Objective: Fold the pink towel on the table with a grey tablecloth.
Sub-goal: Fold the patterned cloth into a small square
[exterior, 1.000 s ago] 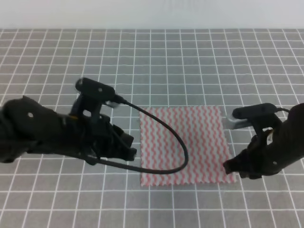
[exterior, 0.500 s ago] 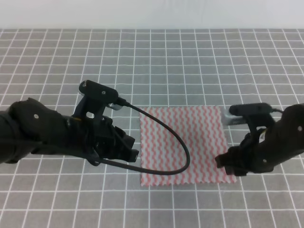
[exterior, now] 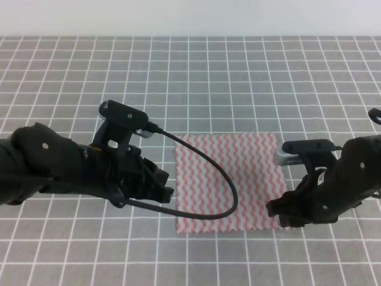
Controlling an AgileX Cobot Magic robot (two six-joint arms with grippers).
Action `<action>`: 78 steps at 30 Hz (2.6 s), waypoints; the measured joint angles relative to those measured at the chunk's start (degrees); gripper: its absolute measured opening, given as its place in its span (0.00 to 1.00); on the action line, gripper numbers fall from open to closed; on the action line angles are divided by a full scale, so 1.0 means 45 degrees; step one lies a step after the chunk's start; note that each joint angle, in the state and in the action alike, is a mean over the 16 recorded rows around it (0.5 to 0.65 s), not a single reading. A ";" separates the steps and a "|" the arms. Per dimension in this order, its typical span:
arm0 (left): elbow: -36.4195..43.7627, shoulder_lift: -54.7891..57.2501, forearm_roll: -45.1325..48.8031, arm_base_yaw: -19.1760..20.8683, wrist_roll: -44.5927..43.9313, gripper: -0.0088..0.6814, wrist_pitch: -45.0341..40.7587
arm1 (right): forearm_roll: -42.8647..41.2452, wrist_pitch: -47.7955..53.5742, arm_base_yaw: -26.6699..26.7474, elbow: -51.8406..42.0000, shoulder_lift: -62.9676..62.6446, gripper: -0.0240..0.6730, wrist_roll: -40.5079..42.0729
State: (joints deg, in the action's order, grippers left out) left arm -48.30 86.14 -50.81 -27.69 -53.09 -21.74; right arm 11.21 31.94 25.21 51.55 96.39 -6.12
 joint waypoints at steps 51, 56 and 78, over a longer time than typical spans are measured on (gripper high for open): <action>-0.0001 -0.0014 0.0491 0.0000 -0.0117 0.01 0.0009 | -0.0082 0.0458 -0.0002 0.0693 0.0533 0.04 0.0176; -0.0001 -0.0014 0.0997 0.0000 -0.0345 0.01 -0.0056 | -0.0109 0.0789 0.0000 0.1054 0.0502 0.03 0.0356; -0.0008 0.0067 0.2131 -0.0520 -0.4193 0.06 -0.1235 | -0.0136 0.3952 0.0002 0.3933 0.0507 0.03 0.1602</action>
State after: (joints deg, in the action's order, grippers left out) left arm -48.34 86.44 -41.22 -30.03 -71.96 -27.30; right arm 10.60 49.72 25.22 69.25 98.67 1.09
